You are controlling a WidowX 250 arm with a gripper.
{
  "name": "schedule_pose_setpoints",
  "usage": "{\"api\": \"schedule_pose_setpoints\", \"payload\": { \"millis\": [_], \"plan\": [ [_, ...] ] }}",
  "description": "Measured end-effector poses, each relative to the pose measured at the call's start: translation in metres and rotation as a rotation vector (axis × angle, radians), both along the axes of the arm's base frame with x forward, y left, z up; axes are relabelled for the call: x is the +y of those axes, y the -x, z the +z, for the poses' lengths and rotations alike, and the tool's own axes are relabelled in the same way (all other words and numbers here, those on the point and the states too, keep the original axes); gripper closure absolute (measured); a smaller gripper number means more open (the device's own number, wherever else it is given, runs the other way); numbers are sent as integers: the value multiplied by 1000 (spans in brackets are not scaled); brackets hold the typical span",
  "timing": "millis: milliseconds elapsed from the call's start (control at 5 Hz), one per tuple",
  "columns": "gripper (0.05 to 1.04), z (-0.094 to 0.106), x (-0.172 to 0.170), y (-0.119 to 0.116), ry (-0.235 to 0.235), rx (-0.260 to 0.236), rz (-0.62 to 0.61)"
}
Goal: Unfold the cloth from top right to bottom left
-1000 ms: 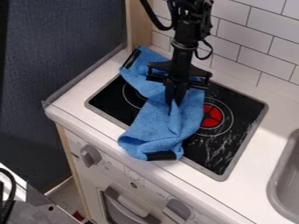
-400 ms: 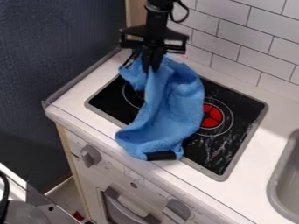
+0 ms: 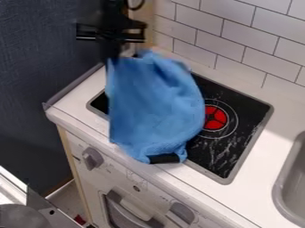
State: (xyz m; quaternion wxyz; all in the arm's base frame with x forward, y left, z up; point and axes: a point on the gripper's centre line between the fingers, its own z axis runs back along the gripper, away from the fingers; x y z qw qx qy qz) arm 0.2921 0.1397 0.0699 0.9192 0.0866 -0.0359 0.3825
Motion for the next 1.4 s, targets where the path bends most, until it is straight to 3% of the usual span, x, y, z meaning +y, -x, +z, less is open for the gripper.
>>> {"api": "schedule_pose_setpoints", "payload": {
  "millis": [200,400,600,800,1000,1200,1400],
  "plan": [
    [1031,-10,24,16,-50,6,32],
    [1031,-26,31,17,-71,-3,10],
    [1014,-50,28,14,-32,-18,-18],
    [867,-58,21,16,3,-33,-25],
    [614,-58,22,19,-25,-19,-11],
    [296,-44,23,19,-76,-20,-2],
    [78,-30,26,19,-135,-24,20]
  ]
}}
